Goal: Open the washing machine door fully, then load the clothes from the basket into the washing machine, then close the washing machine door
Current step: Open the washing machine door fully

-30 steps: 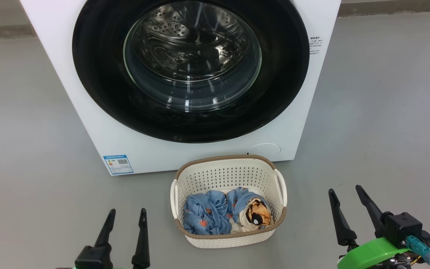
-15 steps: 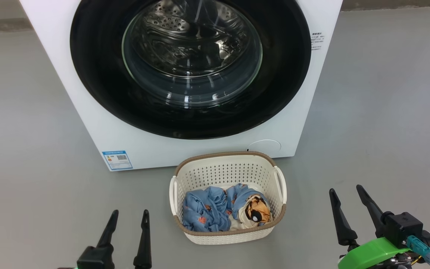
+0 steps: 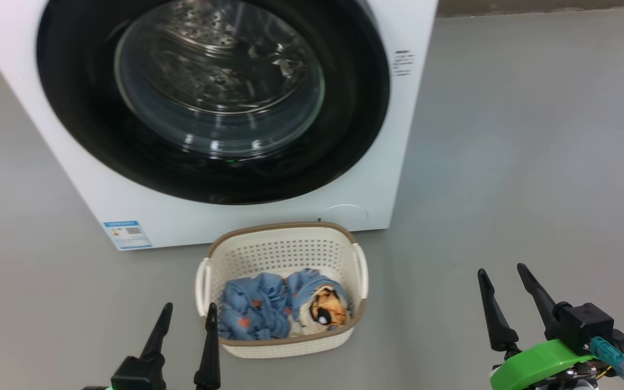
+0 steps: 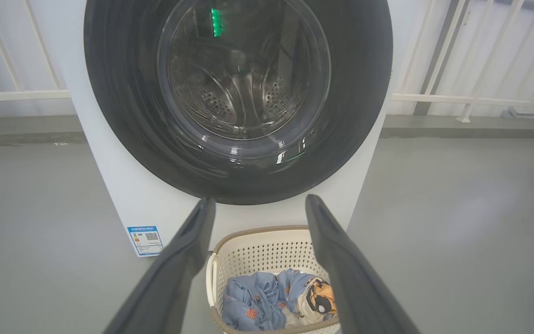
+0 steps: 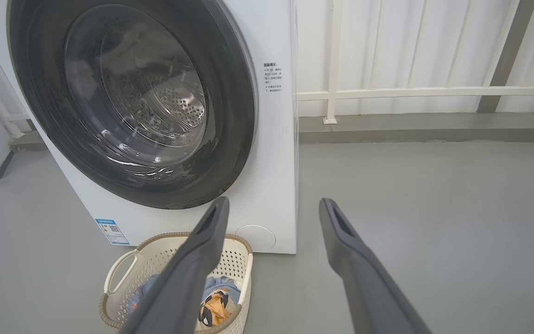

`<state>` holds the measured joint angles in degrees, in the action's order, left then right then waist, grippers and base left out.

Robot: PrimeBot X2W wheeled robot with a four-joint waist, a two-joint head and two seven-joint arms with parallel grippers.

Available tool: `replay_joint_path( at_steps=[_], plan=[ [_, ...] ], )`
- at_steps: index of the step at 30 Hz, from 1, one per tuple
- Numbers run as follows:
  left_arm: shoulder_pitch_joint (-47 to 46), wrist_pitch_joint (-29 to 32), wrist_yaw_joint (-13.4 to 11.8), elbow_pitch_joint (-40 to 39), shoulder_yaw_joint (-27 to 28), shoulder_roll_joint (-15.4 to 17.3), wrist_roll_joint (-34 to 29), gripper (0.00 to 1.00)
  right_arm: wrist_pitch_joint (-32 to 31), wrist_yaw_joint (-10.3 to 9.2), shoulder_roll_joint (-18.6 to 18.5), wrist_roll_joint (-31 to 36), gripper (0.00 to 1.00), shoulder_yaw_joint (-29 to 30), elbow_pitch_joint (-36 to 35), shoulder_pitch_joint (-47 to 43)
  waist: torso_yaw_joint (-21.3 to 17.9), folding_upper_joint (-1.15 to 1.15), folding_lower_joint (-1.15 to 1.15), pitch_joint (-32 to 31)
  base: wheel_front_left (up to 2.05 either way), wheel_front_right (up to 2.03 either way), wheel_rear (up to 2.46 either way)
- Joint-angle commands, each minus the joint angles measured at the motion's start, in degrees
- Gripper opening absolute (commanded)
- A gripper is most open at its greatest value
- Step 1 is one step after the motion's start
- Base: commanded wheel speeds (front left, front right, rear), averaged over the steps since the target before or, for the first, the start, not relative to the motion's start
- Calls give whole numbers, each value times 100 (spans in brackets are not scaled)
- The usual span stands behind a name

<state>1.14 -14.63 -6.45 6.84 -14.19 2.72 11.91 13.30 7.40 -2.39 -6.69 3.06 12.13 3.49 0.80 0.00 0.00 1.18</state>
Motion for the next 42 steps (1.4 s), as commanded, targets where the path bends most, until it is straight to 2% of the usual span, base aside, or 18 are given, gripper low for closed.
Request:
replay_joint_path(
  at_steps=[1, 10, 17, 42],
  plan=[
    [-171, -37, 17, -161, 194, 16, 11, 100, 61, 9, -49, 23, 100, -120, -117, 216, 0, 0, 0, 2, 125, 121, -246],
    [-176, -37, -55, -242, 251, 16, 59, 100, 70, 9, -49, 5, 100, -137, -86, 228, -2, 0, 0, 12, 131, 99, -230],
    [-163, -37, -64, -291, 236, 16, -5, 100, 78, 9, -49, -34, 100, -174, -65, 217, 4, 0, 0, -12, 61, 61, -123],
    [-145, -37, -94, -280, 209, 16, 50, 100, 57, 9, -49, -26, 100, -204, -92, 197, 56, 0, 0, -50, 3, 3, -6]
  ],
)
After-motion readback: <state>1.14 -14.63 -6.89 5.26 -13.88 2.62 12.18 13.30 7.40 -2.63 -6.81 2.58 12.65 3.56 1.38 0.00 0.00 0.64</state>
